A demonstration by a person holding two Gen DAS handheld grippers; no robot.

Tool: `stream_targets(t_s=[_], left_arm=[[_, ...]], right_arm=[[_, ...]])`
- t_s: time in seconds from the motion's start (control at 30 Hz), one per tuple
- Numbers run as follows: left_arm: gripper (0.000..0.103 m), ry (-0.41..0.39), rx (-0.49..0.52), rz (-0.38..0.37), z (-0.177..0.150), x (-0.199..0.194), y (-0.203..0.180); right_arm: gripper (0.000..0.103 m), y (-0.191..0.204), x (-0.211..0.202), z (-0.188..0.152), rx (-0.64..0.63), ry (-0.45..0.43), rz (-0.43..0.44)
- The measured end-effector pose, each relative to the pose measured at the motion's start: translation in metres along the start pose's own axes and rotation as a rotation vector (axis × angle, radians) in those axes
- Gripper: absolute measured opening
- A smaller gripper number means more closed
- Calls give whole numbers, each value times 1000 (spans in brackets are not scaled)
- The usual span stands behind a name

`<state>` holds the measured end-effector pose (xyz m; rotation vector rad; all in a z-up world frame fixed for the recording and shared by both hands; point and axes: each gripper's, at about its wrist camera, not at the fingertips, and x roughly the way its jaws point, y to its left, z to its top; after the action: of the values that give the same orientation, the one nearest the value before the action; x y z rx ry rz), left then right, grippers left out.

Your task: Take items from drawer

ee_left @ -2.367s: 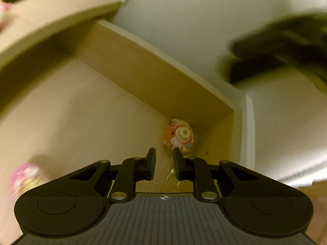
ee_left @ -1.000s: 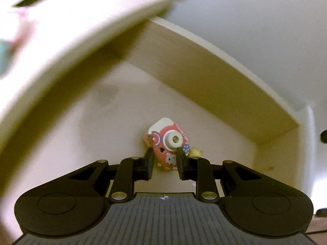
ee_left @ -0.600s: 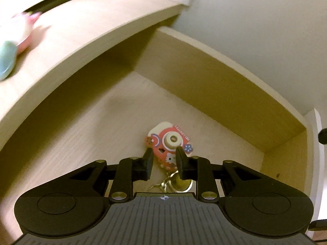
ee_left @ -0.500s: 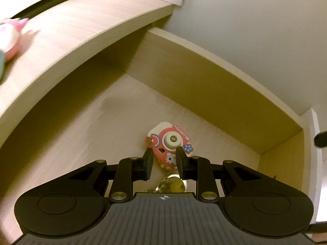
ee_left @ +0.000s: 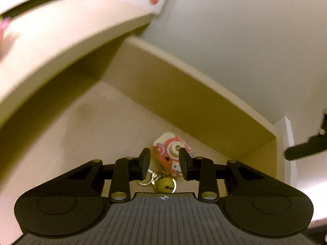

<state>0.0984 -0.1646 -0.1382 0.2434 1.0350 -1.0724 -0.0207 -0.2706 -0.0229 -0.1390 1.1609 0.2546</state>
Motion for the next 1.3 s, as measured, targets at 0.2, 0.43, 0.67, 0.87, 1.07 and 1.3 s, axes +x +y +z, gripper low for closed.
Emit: stream_targets(t_s=[0.2, 0.43, 0.67, 0.87, 1.07, 1.3], left_arm=[[34, 33, -80, -3, 16, 7, -1], [33, 45, -9, 170, 21, 29, -18], [38, 54, 147, 252, 15, 25, -10], [39, 25, 54, 234, 15, 22, -1], [39, -21, 7, 271, 10, 19, -2], [64, 3, -94, 314, 12, 15, 14]], right_arm=[[78, 2, 3, -3, -12, 0, -15], [78, 5, 1, -13, -17, 6, -28], [78, 1, -1, -15, 17, 1, -38], [78, 4, 3, -14, 15, -7, -34], [78, -1, 2, -16, 13, -13, -47], [82, -2, 5, -17, -2, -18, -45]])
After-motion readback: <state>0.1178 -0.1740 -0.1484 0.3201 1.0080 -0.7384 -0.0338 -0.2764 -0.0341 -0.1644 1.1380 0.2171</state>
